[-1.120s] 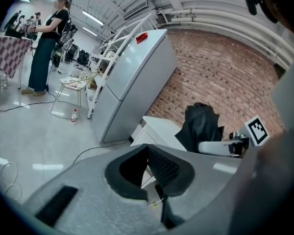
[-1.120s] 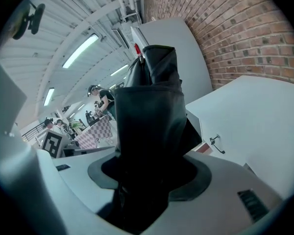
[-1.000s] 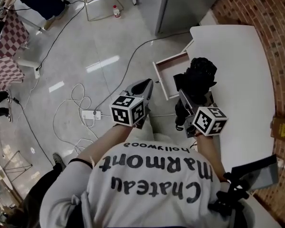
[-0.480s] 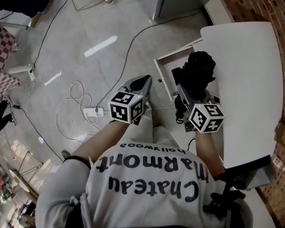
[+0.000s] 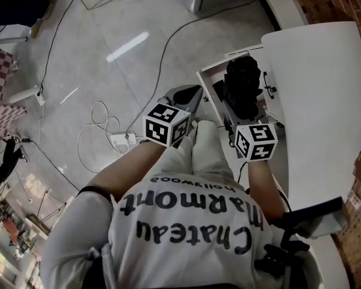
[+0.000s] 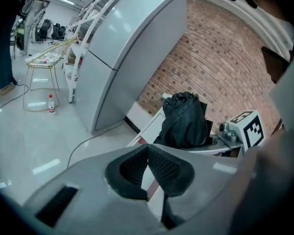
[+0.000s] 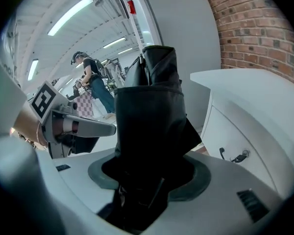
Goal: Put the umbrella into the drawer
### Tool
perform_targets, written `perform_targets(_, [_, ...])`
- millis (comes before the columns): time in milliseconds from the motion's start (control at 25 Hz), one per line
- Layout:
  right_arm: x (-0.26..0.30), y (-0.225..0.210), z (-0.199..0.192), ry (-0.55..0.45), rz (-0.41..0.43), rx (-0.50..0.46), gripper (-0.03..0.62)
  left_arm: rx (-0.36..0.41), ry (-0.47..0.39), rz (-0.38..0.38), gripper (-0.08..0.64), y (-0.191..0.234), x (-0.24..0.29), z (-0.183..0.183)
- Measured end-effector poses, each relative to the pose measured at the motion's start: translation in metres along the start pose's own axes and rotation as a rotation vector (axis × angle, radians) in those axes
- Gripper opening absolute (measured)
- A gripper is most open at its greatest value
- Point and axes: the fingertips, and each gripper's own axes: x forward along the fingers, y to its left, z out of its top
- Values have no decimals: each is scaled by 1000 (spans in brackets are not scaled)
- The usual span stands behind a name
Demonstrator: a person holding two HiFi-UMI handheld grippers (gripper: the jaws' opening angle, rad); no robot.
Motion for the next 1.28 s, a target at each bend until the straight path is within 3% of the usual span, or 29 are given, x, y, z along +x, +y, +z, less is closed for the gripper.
perform_targets(120, [14,-8,-10,23,-1,48,233,-33,-7,-9,15,2,18,-5])
perform_targets(560, [76,-47,-91,171,-17,170,233,-141,49,105,15,37,62,-75])
perform_targets(840, [112,-71,-144,257,-29,198,233,-195,54,139,15,60,92,-113])
perform_targets(1280, [155,-119,-182,269,-93,288,233,-255,16,164,15,87,117,-147])
